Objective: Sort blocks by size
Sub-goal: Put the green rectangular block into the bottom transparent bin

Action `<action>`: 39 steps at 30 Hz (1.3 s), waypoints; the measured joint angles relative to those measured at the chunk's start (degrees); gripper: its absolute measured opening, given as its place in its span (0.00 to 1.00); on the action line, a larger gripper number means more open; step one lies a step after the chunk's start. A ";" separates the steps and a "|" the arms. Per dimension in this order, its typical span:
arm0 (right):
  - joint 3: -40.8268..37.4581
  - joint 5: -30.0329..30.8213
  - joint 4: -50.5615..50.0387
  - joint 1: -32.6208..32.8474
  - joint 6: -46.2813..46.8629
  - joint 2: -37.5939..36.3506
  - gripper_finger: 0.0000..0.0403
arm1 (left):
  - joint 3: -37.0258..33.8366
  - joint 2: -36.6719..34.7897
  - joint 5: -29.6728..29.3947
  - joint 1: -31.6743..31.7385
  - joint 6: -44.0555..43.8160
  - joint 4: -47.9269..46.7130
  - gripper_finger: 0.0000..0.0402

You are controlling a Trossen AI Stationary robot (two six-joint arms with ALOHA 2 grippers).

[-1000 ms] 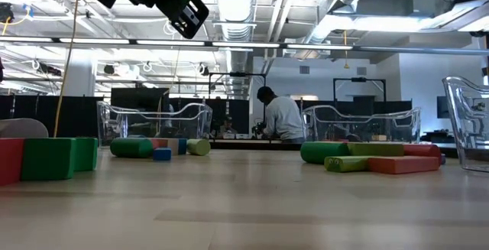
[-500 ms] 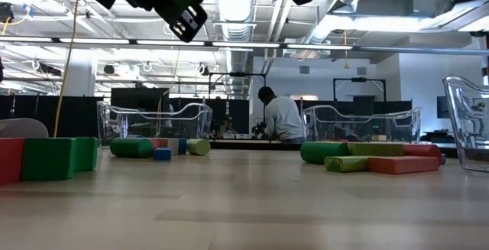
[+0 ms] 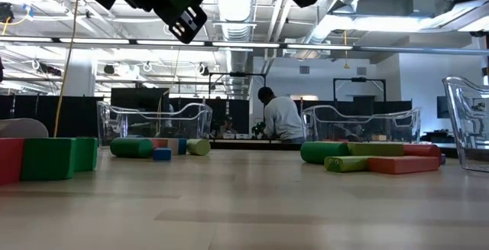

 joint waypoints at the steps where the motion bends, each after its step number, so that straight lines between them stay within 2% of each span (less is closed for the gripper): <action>1: 0.00 0.20 -0.19 0.02 0.02 0.00 0.24 | 0.00 0.00 -0.06 0.00 -0.05 -0.07 0.24; 4: 0.00 1.51 -0.42 0.46 0.02 0.00 0.22 | 0.00 0.00 -0.19 0.00 -0.29 -0.16 0.25; 9: -0.02 3.19 -1.52 1.68 0.45 -0.02 0.21 | 0.00 -0.07 0.04 0.03 -0.51 -0.45 0.39; 12: -0.03 4.66 -3.47 2.82 1.98 -0.89 0.21 | 0.00 -0.26 -0.12 0.02 -0.39 -0.90 0.42; 16: 1.45 8.70 -10.06 4.32 6.78 -2.97 0.21 | 0.00 -1.52 -0.25 0.04 0.93 -3.01 0.43; 19: 3.41 11.74 -18.83 5.89 12.37 -4.91 0.21 | 0.00 -3.21 -2.64 0.03 3.06 -7.71 0.42; 26: 8.19 13.55 -43.38 9.06 35.81 -9.34 0.21 | 0.00 -6.63 -10.88 -1.49 5.72 -23.94 0.42; 33: 10.60 13.44 -64.88 13.29 61.63 -12.76 0.21 | 0.00 -9.63 -19.56 -5.92 5.02 -37.76 0.42; 39: 10.42 9.95 -79.73 16.29 83.42 -13.29 0.21 | 0.00 -12.13 -25.81 -9.65 1.65 -46.39 0.43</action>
